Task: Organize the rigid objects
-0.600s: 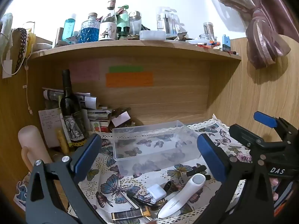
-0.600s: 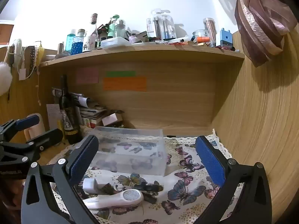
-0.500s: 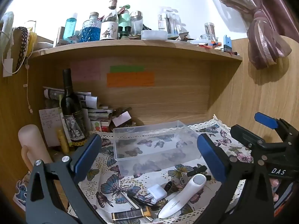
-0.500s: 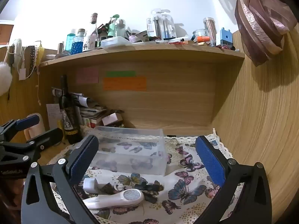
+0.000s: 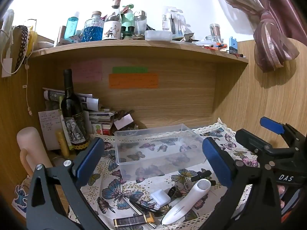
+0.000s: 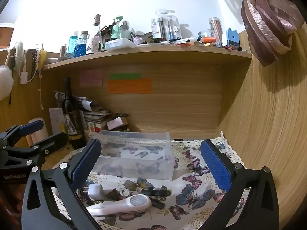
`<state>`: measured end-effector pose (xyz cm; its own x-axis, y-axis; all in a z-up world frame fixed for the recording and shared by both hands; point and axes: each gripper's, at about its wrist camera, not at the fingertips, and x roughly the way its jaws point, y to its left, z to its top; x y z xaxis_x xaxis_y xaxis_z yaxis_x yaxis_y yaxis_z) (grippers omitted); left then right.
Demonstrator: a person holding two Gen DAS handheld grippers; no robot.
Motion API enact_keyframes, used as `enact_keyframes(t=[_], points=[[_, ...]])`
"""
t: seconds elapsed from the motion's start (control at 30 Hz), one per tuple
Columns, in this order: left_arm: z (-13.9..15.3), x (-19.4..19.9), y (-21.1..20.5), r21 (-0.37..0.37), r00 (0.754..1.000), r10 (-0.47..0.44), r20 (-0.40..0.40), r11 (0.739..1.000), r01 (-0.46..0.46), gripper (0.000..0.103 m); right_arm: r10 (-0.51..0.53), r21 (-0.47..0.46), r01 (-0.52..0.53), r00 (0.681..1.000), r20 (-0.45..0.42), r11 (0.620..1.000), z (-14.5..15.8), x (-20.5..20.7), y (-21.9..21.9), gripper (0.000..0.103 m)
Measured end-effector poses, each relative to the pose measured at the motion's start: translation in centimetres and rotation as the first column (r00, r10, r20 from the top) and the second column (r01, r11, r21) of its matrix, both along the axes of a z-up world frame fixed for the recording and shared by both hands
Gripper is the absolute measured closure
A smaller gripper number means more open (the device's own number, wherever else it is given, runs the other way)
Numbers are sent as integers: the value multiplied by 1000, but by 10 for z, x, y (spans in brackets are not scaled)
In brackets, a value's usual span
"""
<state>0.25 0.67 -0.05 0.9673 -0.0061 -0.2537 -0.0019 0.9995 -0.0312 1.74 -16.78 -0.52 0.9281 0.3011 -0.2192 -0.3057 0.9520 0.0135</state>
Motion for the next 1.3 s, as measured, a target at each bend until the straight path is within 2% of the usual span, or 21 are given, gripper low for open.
enact_keyframes(t=[1.3], points=[[2,-4,-2,3,1000,-4,15,1000,4,0,13,14,-13,1000,-15,1000,-2,0,1,0]])
